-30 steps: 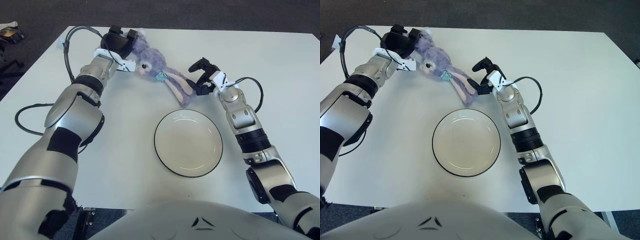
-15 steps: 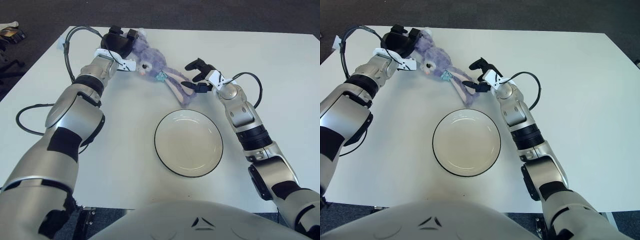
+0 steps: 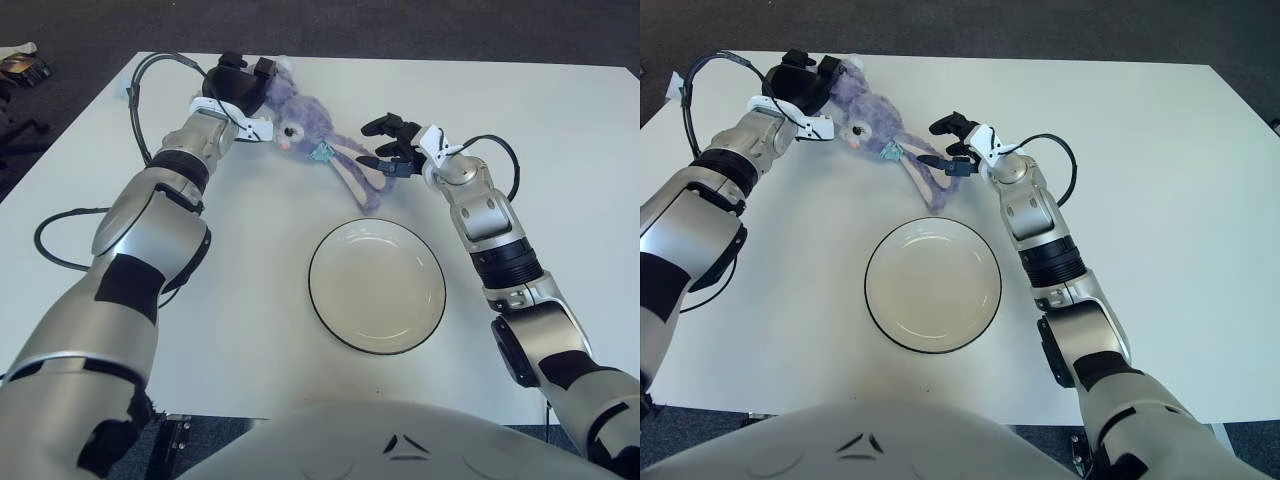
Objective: Put the doll into the plate.
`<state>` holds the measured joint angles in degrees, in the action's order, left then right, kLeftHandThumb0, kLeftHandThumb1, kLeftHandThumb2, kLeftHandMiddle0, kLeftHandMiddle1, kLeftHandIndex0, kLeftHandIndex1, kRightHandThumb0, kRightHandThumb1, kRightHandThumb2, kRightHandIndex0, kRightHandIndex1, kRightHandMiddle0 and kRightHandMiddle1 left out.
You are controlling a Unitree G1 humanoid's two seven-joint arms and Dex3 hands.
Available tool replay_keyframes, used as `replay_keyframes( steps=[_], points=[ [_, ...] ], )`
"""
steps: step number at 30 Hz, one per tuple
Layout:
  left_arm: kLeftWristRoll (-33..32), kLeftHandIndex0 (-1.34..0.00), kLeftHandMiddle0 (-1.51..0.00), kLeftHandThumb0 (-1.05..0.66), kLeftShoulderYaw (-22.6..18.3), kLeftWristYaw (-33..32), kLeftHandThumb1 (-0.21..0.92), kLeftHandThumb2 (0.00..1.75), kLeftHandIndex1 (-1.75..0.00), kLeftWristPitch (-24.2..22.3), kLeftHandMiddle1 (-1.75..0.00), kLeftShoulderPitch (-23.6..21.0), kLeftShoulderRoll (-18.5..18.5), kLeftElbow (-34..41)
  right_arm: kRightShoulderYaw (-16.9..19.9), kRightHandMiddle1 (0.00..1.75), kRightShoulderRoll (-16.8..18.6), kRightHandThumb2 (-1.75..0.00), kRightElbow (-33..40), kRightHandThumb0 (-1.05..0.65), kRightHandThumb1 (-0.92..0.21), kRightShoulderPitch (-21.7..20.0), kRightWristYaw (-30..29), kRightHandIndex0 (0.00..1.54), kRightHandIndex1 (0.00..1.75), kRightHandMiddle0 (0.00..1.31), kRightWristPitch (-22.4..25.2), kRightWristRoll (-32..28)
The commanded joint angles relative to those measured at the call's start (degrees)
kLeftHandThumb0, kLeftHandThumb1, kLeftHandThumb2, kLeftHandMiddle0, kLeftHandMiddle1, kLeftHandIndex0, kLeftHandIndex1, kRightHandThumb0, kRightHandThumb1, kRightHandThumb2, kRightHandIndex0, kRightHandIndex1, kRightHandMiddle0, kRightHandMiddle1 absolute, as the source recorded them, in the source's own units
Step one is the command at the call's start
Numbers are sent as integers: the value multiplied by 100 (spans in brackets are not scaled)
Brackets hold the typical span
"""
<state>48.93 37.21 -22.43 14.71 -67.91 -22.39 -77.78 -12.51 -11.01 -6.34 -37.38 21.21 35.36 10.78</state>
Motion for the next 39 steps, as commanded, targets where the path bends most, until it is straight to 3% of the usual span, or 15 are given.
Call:
replay_keyframes(
  steps=[1,9,19,25,31,35,39],
  points=[
    [-8,0,-15,-37,-17,51,19,107,-90,5,-57,4,23,-45,132,64,118,-32,24,-77,-82,-71,0,2,50,0,221,-177],
    [7,0,-15,-40,2,15,20,105,-88,-15,-58,4,43,-42,213,61,263,-45,-69,-73,-73,-53,-94,7,54,0,400,-358],
    [26,0,-16,-39,23,-12,21,105,-93,7,-60,-7,62,-31,-35,51,210,-46,-138,-78,-75,-124,3,10,60,0,416,-286],
    [31,0,-16,-41,28,-44,21,105,-92,26,-60,-7,71,-26,-116,58,199,-43,-150,-78,-76,-99,-33,12,67,0,385,-246],
    [25,0,-19,-42,23,-79,22,104,-93,46,-62,-8,80,-14,-123,75,193,-41,-103,-80,-75,-26,-54,16,84,0,346,-254],
    [-12,0,-20,-43,-11,-82,23,103,-95,85,-63,-14,88,-1,-119,111,176,-59,-80,-70,-63,46,-33,20,102,0,270,-282],
    [-38,0,-21,-45,-33,-87,25,102,-95,93,-64,-20,100,2,-127,150,147,-86,-18,-53,-48,121,-37,25,135,0,249,-271]
  ],
)
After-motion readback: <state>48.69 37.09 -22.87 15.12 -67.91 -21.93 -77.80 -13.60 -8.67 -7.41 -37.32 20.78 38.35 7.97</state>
